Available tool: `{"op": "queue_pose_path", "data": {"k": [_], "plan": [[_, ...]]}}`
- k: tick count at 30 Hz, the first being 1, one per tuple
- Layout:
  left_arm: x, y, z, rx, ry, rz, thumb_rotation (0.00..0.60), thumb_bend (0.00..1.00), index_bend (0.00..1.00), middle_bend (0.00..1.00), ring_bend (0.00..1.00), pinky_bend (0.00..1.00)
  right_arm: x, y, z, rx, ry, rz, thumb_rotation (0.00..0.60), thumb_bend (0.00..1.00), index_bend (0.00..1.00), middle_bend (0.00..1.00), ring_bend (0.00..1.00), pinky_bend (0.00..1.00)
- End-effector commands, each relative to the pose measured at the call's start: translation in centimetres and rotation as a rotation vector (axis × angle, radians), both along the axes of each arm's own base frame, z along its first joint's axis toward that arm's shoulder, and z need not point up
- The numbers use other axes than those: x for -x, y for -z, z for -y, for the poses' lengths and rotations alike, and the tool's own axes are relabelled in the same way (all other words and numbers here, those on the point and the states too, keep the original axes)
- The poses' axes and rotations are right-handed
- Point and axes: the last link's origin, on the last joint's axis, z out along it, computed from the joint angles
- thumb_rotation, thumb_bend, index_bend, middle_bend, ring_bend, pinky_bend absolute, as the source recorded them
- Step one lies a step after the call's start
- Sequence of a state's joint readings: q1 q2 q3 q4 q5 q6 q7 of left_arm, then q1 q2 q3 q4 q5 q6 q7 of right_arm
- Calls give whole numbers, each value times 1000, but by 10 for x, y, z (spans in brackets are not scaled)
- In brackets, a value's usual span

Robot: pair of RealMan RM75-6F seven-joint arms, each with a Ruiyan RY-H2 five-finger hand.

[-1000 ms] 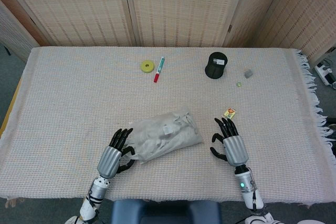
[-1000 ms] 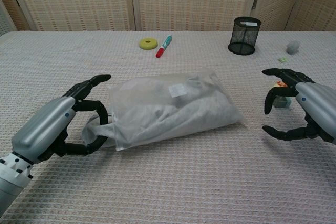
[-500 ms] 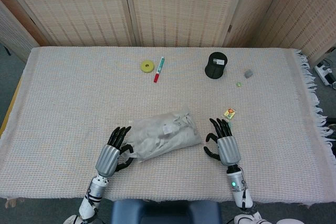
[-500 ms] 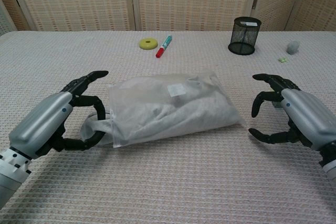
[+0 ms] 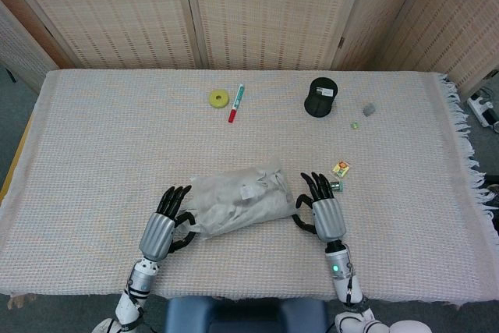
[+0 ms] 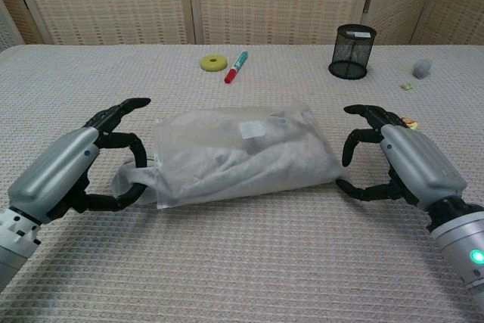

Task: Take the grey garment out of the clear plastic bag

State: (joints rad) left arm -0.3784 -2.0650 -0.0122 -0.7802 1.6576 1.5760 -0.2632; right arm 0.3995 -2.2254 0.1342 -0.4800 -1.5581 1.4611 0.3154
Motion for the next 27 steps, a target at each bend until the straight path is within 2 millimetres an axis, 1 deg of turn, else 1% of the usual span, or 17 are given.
{"op": "queue_pose_path", "data": {"k": [1, 3, 6, 15, 18, 22, 25, 27], "plan": [[0, -1, -1, -2, -2, 1, 600, 558, 765, 95, 0, 0, -2, 2, 2, -2, 1, 1, 600, 198, 578, 101, 0, 0], [0, -1, -1, -2, -2, 3, 600, 559, 765, 95, 0, 0, -3, 4, 3, -4, 1, 1, 600, 199, 589, 105, 0, 0], [0, -2, -2, -3, -3, 5, 600, 558, 765, 95, 0, 0, -3, 5, 4, -8, -3, -2, 600, 233, 605, 107, 0, 0], [1, -4, -3, -7, -2, 6, 600, 558, 766, 95, 0, 0, -1, 2, 10, -13, -7, 0, 600, 513, 637, 114, 0, 0], [0, -4, -3, -8, 1, 7, 600, 559, 766, 95, 0, 0, 0, 1, 12, -13, -5, -7, 600, 575, 644, 117, 0, 0], [0, -5, -3, -12, 4, 8, 600, 559, 766, 95, 0, 0, 3, -1, 12, -14, -5, -18, 600, 635, 655, 121, 0, 0], [3, -11, -6, -32, 6, 1, 600, 559, 766, 95, 0, 0, 8, -8, 12, -1, -9, -32, 600, 649, 664, 127, 0, 0], [7, -19, -10, -60, 4, -5, 600, 559, 767, 95, 0, 0, 14, -17, 14, 19, -9, -58, 600, 650, 666, 129, 0, 0]]}}
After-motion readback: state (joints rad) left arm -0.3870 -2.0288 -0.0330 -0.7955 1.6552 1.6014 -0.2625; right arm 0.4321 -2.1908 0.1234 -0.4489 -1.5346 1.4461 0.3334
